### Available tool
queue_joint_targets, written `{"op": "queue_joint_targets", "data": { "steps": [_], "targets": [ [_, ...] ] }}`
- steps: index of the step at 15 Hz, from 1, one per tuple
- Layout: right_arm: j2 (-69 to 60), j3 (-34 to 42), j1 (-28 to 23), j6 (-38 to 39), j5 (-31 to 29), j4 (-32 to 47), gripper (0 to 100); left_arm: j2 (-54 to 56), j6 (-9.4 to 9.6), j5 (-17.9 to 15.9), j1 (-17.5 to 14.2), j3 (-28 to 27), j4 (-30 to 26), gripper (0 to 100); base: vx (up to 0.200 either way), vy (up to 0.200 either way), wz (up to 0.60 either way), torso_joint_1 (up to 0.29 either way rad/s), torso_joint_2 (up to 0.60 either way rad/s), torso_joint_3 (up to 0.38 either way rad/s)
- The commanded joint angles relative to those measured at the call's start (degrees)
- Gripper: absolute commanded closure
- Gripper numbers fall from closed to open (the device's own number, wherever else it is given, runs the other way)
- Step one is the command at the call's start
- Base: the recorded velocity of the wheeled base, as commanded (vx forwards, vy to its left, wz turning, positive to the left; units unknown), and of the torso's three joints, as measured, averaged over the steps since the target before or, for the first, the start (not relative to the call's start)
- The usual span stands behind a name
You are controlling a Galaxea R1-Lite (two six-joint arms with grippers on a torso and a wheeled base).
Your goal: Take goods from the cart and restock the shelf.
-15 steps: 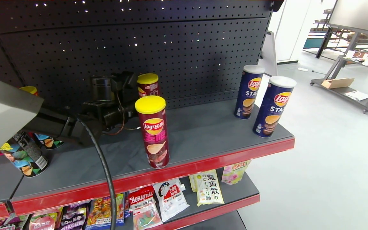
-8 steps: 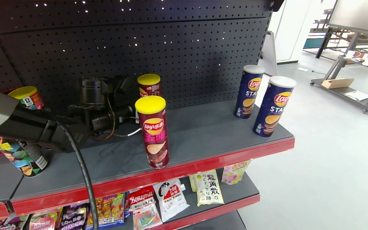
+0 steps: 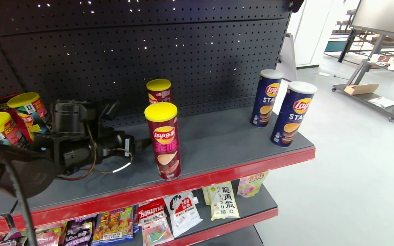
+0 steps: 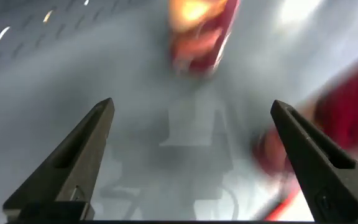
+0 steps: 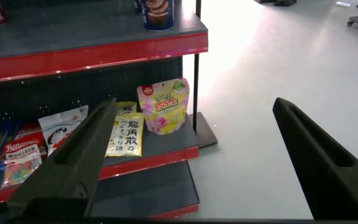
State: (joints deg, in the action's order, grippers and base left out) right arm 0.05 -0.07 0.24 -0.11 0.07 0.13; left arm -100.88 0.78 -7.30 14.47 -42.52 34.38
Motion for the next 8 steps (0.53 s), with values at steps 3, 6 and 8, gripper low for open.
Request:
{"op": "queue_joint_targets", "data": {
  "steps": [3, 6, 8],
  "targets": [
    [0.04, 0.07, 0.02, -0.07, 0.01, -0.05, 0, 13.51, 0.71, 0.01, -9.72, 6.93, -3.53, 0, 0.000, 0.000, 0.00, 0.000, 0.00, 0.000],
    [0.04, -0.01, 0.02, -0.07, 0.01, 0.04, 0, 28.19, 2.03, -0.26, -12.19, 14.66, -10.47, 0, 0.000, 0.000, 0.00, 0.000, 0.00, 0.000],
    [0.04, -0.01, 0.02, -0.07, 0.01, -0.05, 0, 39.44, 4.41, 0.10, -13.77, 20.55, -16.27, 0, 0.000, 0.000, 0.00, 0.000, 0.00, 0.000]
  ]
}}
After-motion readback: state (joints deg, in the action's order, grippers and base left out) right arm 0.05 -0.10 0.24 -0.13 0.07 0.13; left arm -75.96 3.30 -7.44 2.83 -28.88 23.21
